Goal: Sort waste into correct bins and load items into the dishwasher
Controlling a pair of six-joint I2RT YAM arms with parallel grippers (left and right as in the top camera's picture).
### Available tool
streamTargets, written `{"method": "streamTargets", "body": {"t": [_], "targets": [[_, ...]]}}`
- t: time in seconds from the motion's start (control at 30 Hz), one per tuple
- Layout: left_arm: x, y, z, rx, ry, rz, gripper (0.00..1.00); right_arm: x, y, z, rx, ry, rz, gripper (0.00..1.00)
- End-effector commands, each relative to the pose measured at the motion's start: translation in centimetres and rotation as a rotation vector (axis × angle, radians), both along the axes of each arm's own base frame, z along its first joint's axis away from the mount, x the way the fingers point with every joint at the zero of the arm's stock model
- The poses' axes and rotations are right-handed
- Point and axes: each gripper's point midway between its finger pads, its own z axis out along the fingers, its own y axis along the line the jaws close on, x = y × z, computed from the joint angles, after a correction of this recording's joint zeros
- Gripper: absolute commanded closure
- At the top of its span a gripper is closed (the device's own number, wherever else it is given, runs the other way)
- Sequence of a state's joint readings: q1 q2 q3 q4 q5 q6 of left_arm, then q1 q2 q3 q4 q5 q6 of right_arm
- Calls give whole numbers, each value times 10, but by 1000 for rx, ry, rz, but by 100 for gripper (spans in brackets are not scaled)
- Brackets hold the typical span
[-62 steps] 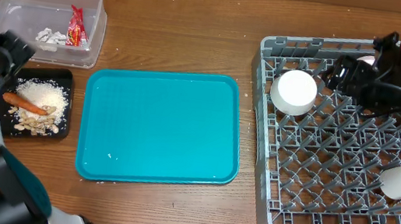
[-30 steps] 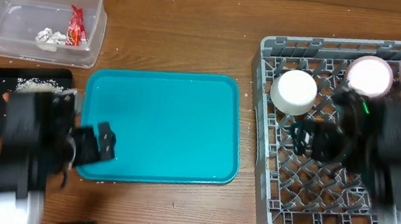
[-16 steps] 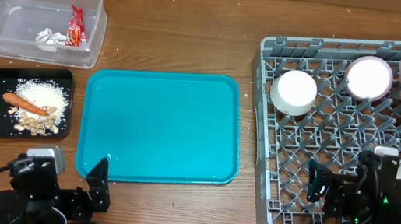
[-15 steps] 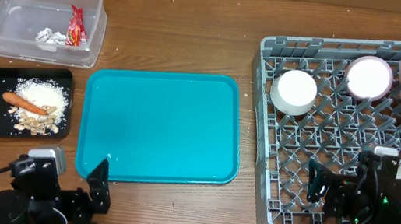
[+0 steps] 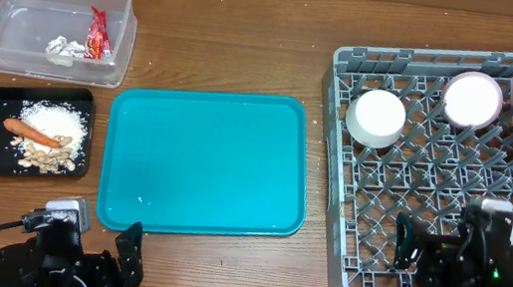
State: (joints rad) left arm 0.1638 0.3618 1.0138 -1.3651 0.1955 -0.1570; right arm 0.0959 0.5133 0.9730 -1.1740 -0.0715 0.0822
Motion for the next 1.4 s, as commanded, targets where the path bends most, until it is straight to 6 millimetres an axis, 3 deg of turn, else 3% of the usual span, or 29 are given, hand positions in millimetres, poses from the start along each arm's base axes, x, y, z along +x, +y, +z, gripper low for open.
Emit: {"method": "streamTargets", "body": {"t": [0.0, 0.1, 0.2, 0.37, 0.47, 0.57, 0.67, 0.7, 1.37], "targets": [[0, -2, -2, 2, 1, -15, 0, -25, 2, 18, 35, -142, 17, 0], [0, -2, -2, 2, 1, -15, 0, -48, -1, 21, 49, -294, 11, 0], [0, -2, -2, 2, 1, -15, 0, -45, -5, 11, 52, -412, -23, 0], [0, -2, -2, 2, 1, -15, 0, 13, -7, -10, 42, -510, -39, 0], [0, -2, -2, 2, 1, -15, 0, 54, -6, -26, 49, -687, -35, 0], [0, -2, -2, 2, 1, -15, 0, 68, -6, -44, 52, -810, -36, 0], [0, -2, -2, 2, 1, -15, 0, 70, -4, -80, 50, -656, -27, 0], [0, -2, -2, 2, 1, -15, 0, 70, -5, -82, 47, -649, -34, 0], [4, -1, 1, 8, -28, -15, 0, 70, -5, -83, 47, -645, -35, 0]]}}
